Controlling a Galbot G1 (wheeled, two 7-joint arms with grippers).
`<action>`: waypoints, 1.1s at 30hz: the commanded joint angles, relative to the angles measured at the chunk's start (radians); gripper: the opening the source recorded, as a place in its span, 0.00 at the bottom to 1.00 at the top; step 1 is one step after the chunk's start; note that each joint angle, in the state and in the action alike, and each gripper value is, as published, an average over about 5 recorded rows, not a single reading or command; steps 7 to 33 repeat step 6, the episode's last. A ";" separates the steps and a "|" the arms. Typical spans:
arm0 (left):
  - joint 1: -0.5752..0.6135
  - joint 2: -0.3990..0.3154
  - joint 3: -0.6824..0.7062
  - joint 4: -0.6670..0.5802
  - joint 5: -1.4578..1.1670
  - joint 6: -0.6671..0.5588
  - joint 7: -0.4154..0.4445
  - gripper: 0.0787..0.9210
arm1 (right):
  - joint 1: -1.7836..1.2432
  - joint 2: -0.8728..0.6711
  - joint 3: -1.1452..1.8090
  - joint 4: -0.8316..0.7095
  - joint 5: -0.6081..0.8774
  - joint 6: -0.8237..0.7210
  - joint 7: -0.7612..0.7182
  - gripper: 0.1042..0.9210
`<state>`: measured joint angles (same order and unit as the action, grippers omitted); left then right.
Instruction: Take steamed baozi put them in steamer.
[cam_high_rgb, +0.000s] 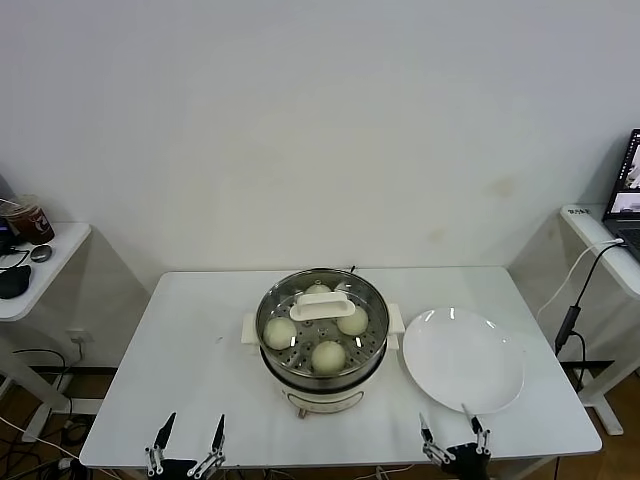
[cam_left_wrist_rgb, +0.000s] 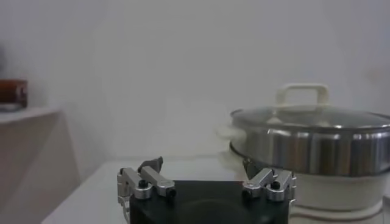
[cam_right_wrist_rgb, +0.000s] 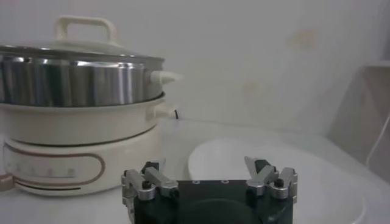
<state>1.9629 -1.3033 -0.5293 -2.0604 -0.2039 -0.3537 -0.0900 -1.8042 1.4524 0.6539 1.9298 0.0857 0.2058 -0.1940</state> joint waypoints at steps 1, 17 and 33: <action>0.035 -0.010 -0.027 0.056 -0.038 -0.050 0.011 0.88 | -0.027 -0.013 -0.014 0.016 0.016 -0.017 0.007 0.88; 0.034 -0.011 -0.028 0.065 -0.026 -0.053 0.014 0.88 | -0.025 -0.013 -0.012 0.008 0.011 -0.012 0.007 0.88; 0.034 -0.011 -0.028 0.065 -0.026 -0.053 0.014 0.88 | -0.025 -0.013 -0.012 0.008 0.011 -0.012 0.007 0.88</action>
